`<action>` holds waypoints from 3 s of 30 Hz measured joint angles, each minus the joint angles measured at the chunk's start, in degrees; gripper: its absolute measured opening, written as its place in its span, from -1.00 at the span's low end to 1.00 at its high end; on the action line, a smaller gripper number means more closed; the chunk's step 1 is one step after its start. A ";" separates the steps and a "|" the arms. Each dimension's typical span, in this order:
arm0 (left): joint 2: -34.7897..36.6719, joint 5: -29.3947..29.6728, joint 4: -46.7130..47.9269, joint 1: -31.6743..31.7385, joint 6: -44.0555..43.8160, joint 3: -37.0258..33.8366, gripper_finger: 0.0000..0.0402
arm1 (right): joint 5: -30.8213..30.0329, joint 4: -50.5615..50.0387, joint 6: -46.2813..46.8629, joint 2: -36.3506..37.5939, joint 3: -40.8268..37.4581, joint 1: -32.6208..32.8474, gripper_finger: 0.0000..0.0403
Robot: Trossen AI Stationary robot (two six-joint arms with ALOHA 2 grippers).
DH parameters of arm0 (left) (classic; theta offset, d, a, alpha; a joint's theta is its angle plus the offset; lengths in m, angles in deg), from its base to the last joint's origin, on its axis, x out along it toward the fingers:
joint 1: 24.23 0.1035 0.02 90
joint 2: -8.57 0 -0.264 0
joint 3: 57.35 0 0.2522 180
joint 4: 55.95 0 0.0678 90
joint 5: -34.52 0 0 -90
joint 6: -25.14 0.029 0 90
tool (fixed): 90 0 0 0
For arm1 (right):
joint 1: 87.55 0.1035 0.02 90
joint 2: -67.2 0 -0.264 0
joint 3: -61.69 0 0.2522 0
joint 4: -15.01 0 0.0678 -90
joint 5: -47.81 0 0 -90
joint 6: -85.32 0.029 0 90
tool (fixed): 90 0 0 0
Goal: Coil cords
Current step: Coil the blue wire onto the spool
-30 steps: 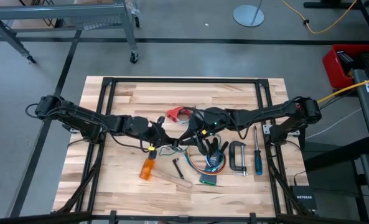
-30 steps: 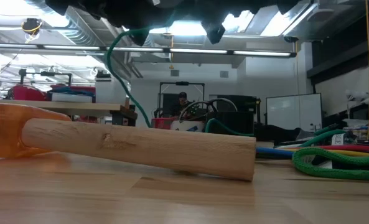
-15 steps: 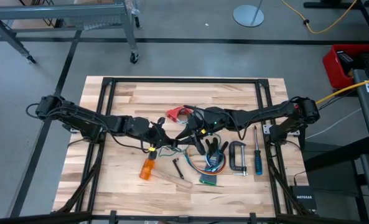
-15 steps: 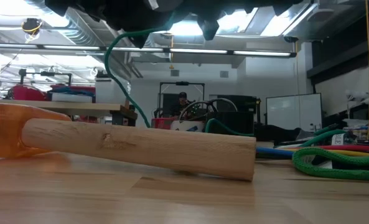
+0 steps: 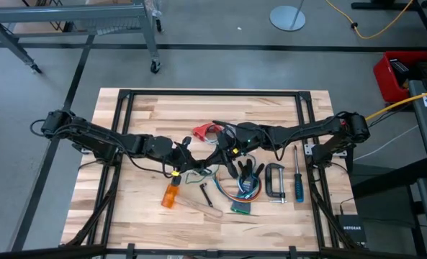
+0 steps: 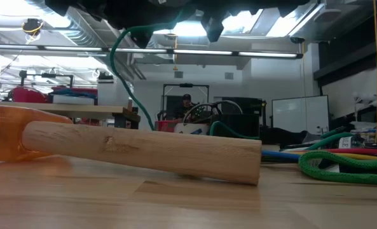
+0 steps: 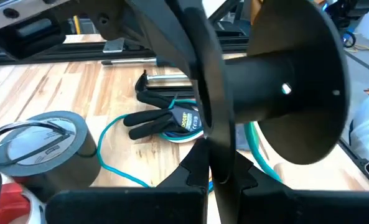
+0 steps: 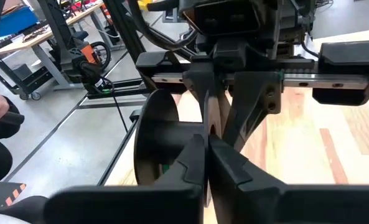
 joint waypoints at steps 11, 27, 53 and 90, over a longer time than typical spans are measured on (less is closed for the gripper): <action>0.02 1.59 -1.90 0.11 1.00 0.00 -0.78 | 0.93 -2.85 -0.51 5.98 0.00 -1.94 -0.97; 0.04 6.29 -9.34 0.22 6.29 0.00 -0.45 | -17.05 -12.49 -9.98 28.44 0.02 -4.07 -0.99; -21.77 9.88 -53.99 1.50 8.95 0.00 -0.45 | -24.55 -26.01 -13.83 32.09 0.02 -4.09 -0.99; -24.15 12.22 -32.81 0.15 1.49 11.99 -0.44 | -24.55 -27.69 -12.26 31.39 0.02 -4.09 -0.98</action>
